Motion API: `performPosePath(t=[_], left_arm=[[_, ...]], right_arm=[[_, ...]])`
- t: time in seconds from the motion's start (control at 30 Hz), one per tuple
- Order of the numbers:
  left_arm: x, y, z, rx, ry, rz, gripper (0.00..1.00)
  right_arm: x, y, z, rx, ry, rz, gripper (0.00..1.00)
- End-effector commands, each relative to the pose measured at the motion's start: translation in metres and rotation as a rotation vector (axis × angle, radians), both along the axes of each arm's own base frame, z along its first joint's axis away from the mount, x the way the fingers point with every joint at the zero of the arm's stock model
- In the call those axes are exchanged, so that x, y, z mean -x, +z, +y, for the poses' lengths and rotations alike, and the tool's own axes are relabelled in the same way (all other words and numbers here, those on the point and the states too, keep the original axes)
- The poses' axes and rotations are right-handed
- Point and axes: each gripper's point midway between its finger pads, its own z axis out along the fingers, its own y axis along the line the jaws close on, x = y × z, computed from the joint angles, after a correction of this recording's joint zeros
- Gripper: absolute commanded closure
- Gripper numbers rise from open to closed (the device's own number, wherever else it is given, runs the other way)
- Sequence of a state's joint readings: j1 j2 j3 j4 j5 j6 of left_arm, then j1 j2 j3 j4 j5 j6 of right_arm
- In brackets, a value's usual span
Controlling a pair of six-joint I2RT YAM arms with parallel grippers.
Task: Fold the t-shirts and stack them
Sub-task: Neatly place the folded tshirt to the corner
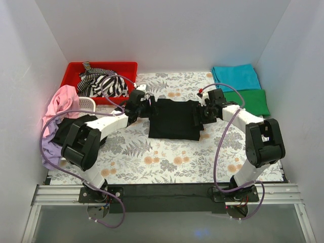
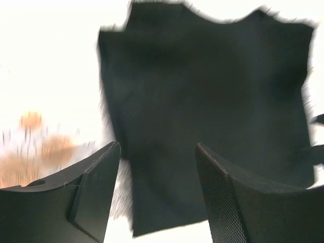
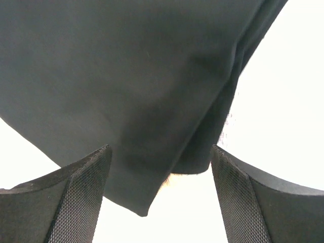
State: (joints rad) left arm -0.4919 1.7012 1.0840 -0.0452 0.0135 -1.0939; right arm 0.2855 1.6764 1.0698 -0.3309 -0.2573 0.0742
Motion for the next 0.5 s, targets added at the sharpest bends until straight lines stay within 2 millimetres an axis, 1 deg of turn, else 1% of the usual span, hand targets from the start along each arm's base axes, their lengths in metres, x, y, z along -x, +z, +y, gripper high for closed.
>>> performPosePath(t=[0.0,0.03,0.07,0.13,0.2,0.3,0.33,0.37,0.4,0.47], left_arm=[[0.023,-0.019,0.015,-0.015,0.038,0.073,0.4],[0.028,-0.027,0.018,-0.023,0.04,0.09,0.4],[0.031,-0.031,0.019,-0.026,0.041,0.1,0.4],[0.034,-0.04,0.021,-0.031,0.047,0.119,0.4],[0.036,-0.05,0.022,-0.041,0.048,0.139,0.4],[0.034,-0.055,0.02,-0.041,0.049,0.147,0.41],[0.036,-0.059,0.015,-0.029,0.026,0.165,0.41],[0.036,-0.063,0.015,-0.03,0.025,0.175,0.41],[0.034,-0.064,0.012,-0.025,0.019,0.178,0.41],[0.035,-0.071,0.01,-0.027,0.012,0.196,0.42]], right_arm=[[0.004,-0.003,-0.004,-0.011,-0.003,0.01,0.15],[0.005,-0.004,-0.004,-0.015,-0.003,0.015,0.15],[0.007,-0.008,-0.005,-0.02,-0.004,0.028,0.15],[0.008,-0.011,-0.004,-0.028,-0.01,0.045,0.14],[0.013,-0.02,0.0,-0.045,0.004,0.077,0.14],[0.015,-0.03,0.005,-0.074,0.022,0.096,0.14],[0.014,-0.032,0.006,-0.081,0.022,0.098,0.14],[0.017,-0.037,0.011,-0.1,0.038,0.119,0.15],[0.015,-0.038,0.013,-0.112,0.045,0.118,0.16],[0.018,-0.045,0.02,-0.156,0.06,0.15,0.18]])
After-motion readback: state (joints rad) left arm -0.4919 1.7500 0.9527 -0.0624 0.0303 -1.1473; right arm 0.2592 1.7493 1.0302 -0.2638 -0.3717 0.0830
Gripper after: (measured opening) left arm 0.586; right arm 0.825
